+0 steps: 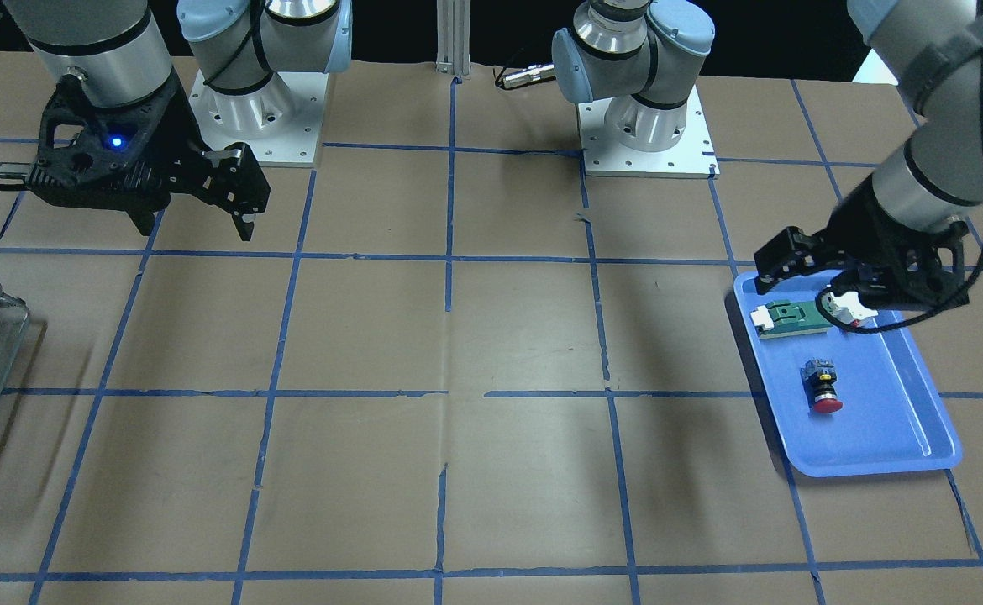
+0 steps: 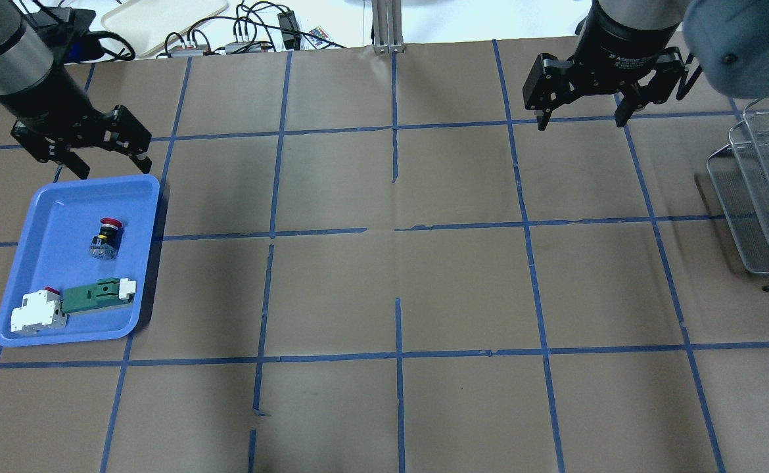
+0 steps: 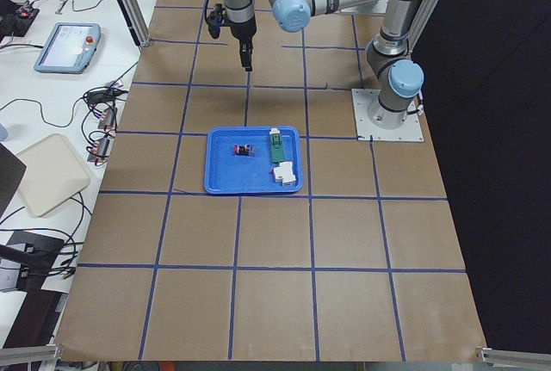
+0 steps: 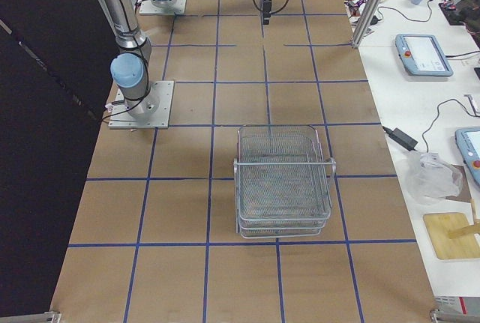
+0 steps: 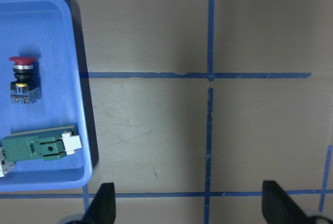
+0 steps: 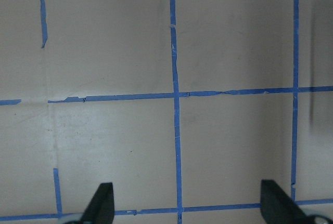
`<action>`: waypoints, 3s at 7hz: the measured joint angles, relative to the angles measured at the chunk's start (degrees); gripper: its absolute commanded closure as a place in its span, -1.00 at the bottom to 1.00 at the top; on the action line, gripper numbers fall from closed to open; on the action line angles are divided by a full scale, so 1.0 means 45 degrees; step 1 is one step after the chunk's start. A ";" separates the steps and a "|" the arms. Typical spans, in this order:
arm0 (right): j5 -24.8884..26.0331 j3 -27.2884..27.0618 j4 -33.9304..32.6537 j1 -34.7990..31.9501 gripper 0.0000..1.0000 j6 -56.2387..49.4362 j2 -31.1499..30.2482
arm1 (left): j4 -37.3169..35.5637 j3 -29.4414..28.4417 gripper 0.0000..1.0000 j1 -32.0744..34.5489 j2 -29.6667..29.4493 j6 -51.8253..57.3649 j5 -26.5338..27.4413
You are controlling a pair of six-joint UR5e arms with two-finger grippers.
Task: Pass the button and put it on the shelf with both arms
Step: 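Move the left gripper down over the red button in the blue tray, then grasp the red button's black base with the left gripper and lift, then carry the button toward the table center with the left gripper while the right gripper approaches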
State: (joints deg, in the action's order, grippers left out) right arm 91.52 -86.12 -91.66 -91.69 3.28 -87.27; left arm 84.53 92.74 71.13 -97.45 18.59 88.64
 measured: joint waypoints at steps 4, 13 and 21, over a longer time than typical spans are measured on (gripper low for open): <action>-0.0483 -0.0037 -0.0004 -0.0015 -1.00 -0.0110 0.0121 | -0.5604 0.2788 -1.00 -0.2591 -0.2035 0.4390 -0.0079; -0.0547 -0.0007 -0.0167 0.0085 -0.50 -0.1108 0.0134 | -0.7714 0.3749 1.00 -0.3386 -0.3234 0.5994 -0.0196; -0.0769 -0.0022 -0.0142 0.0122 -1.00 -0.1507 0.0100 | -0.2390 -0.0410 1.00 0.4083 -0.1307 1.0322 -0.2532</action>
State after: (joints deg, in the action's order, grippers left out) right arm 88.06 -86.22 -92.30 -91.14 -3.50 -86.81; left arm 73.77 90.90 89.50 -103.33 65.04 77.25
